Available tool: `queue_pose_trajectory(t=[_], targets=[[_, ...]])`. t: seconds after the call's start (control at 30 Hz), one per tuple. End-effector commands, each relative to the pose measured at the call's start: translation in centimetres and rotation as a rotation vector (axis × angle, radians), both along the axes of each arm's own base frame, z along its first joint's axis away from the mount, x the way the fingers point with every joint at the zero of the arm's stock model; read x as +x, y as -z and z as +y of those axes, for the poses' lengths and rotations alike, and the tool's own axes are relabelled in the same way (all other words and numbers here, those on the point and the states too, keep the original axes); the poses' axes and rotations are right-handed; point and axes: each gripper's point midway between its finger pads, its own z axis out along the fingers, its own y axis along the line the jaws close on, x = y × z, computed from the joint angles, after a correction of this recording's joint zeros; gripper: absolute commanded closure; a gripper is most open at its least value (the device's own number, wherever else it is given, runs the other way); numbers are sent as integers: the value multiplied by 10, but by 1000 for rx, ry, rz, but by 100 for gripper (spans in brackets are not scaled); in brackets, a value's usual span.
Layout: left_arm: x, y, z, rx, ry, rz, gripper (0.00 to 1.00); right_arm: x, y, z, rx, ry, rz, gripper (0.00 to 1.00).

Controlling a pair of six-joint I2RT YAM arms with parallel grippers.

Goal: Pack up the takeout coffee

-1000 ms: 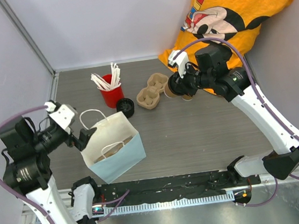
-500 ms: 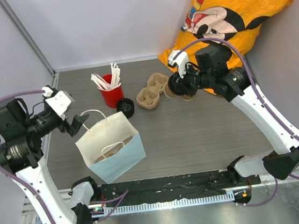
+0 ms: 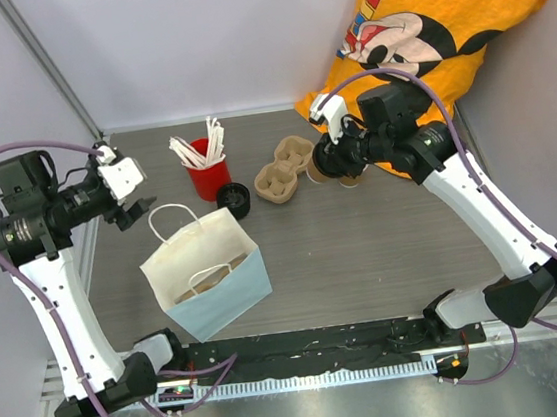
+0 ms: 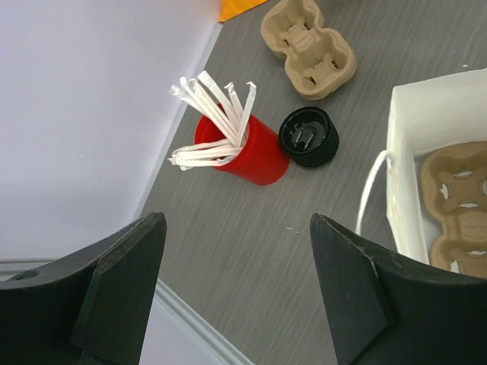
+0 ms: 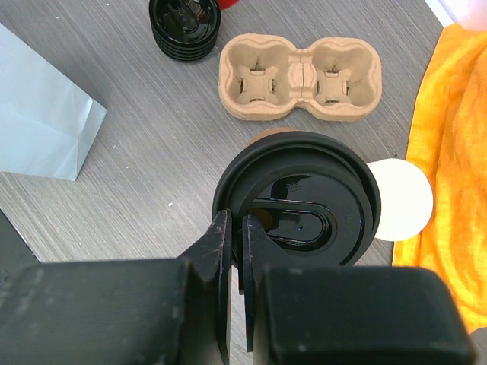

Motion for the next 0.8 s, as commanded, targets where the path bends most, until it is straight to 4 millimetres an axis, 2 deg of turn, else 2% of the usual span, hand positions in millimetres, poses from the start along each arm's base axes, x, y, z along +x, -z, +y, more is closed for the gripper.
queue_pose_trajectory(t=[0.0, 0.03, 0.07, 0.2, 0.23, 0.3, 0.43, 0.53, 0.67, 0.77], targets=[[-45, 20, -21, -149, -36, 222, 20, 8, -24, 1, 40, 18, -56, 99], [-35, 8, -19, -187, -74, 180, 20, 9, -23, 1, 40, 18, -52, 99], [-35, 5, -20, -209, -89, 171, 20, 9, -23, 1, 41, 22, -50, 99], [-54, -10, -35, -237, -10, 158, 18, 9, -22, -1, 39, 26, -50, 99], [-63, -3, -39, -235, 9, 203, 18, 8, -22, -2, 38, 26, -53, 99], [-69, 0, -41, -239, 27, 240, 19, 7, -22, -3, 39, 27, -57, 99], [-72, 15, -40, -234, 12, 265, 20, 7, -20, -4, 38, 30, -55, 99], [-68, 33, -36, -202, 5, 270, 22, 7, -21, -4, 43, 31, -55, 99], [-60, 47, -31, -181, 13, 329, 29, 7, -24, -3, 48, 31, -60, 99], [-58, 47, -32, -176, 42, 368, 36, 8, -22, -4, 46, 34, -56, 99]])
